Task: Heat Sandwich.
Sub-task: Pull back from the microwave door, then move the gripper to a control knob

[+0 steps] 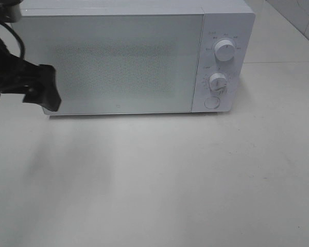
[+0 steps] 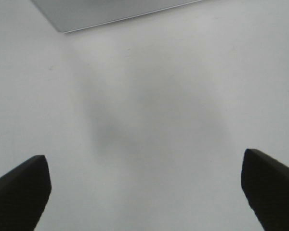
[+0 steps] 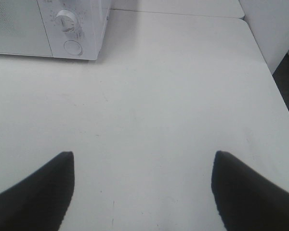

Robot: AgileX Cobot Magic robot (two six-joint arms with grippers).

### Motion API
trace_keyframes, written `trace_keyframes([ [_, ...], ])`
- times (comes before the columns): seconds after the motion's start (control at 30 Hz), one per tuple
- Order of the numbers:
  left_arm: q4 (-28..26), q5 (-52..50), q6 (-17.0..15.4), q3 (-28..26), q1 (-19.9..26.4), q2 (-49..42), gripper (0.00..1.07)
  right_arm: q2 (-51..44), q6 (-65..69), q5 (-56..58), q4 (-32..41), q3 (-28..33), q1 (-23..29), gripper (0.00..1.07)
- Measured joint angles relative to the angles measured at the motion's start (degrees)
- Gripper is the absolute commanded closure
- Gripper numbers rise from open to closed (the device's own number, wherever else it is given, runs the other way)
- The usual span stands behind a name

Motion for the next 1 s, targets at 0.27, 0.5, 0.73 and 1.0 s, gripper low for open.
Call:
trace_keyframes([
  [0.27,-1.78,6.19,3.38,0.0,11.34,-7.73,0.05,0.0,0.0,0.0,0.0,0.0,0.0,0.31],
  [0.5,-1.83,14.44,4.13,0.06,23.15,-17.3,0.05,0.0,0.0,0.0,0.0,0.0,0.0,0.31],
  [0.73,-1.83,17.99,5.96,4.18,27.62,-25.9,0.05,0.0,0.0,0.0,0.0,0.0,0.0,0.31],
  [1.0,-2.75,22.69,7.45,13.87,27.85,-42.28,0.05,0.0,0.0,0.0,0.0,0.0,0.0,0.31],
])
